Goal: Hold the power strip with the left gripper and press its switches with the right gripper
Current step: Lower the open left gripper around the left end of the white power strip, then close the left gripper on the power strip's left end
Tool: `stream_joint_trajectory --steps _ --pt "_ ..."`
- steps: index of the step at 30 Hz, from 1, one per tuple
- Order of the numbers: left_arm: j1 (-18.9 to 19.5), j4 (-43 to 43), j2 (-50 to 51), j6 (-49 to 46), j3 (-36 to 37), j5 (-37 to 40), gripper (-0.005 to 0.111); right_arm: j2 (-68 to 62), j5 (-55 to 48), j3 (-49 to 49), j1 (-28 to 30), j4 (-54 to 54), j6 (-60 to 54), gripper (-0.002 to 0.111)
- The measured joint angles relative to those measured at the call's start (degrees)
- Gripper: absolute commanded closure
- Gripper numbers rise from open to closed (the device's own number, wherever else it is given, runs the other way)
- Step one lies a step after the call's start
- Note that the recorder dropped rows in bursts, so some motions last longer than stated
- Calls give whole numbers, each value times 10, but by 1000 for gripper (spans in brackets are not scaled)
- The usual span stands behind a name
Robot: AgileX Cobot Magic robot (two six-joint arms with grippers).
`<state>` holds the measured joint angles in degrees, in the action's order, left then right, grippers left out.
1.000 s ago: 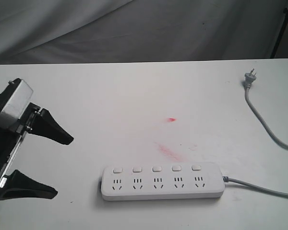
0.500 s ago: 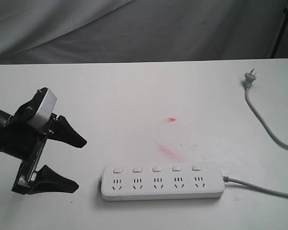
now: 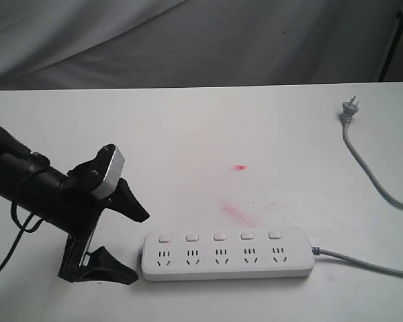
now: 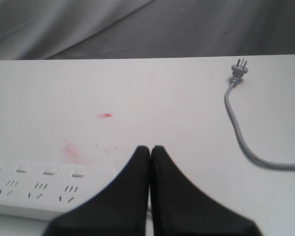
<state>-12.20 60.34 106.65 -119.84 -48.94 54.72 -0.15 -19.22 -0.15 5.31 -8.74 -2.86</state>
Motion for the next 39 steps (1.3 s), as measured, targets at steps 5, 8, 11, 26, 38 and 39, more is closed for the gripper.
stream_joint_trajectory --steps 5,8,11,26,38,39 --pt "-1 37 28 0 0 -6 11 0 0 0 0 0 0 108" --pt "-1 41 41 0 -7 -11 11 0 0 0 0 0 0 108" --pt "-1 47 48 0 -17 -13 11 0 0 0 0 0 0 108" --pt "-42 41 57 0 -19 -46 11 0 0 0 0 0 0 108" --pt "-42 41 81 0 -19 -55 12 0 0 0 0 0 0 108" --pt "-42 41 81 0 -19 -55 12 0 0 0 0 0 0 108"
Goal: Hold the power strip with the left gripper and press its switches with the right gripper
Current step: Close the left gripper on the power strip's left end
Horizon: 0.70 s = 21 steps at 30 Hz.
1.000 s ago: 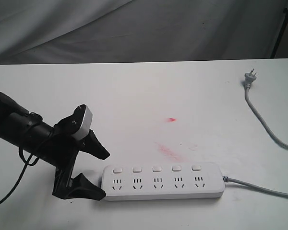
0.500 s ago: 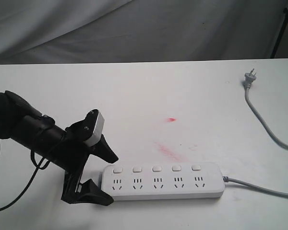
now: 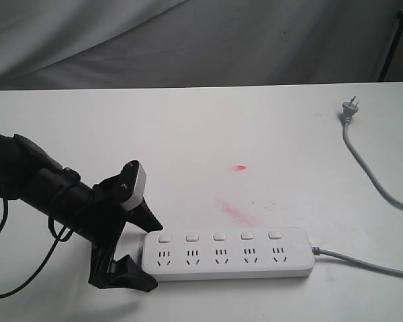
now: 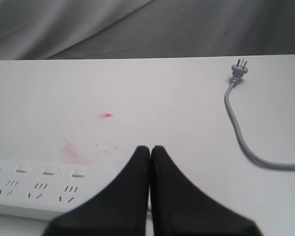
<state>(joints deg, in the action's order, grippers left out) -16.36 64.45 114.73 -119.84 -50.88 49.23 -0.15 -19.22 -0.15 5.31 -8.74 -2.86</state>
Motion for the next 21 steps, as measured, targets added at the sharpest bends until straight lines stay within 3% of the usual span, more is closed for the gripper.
stream_joint_trajectory --steps 10,17,21 --pt "0 2 0 0 0 -12 14 0 0 0 0 0 0 108" --pt "0 4 0 0 0 -15 42 0 0 0 0 0 0 108" --pt "0 5 0 0 0 -15 51 0 0 0 0 0 0 108"
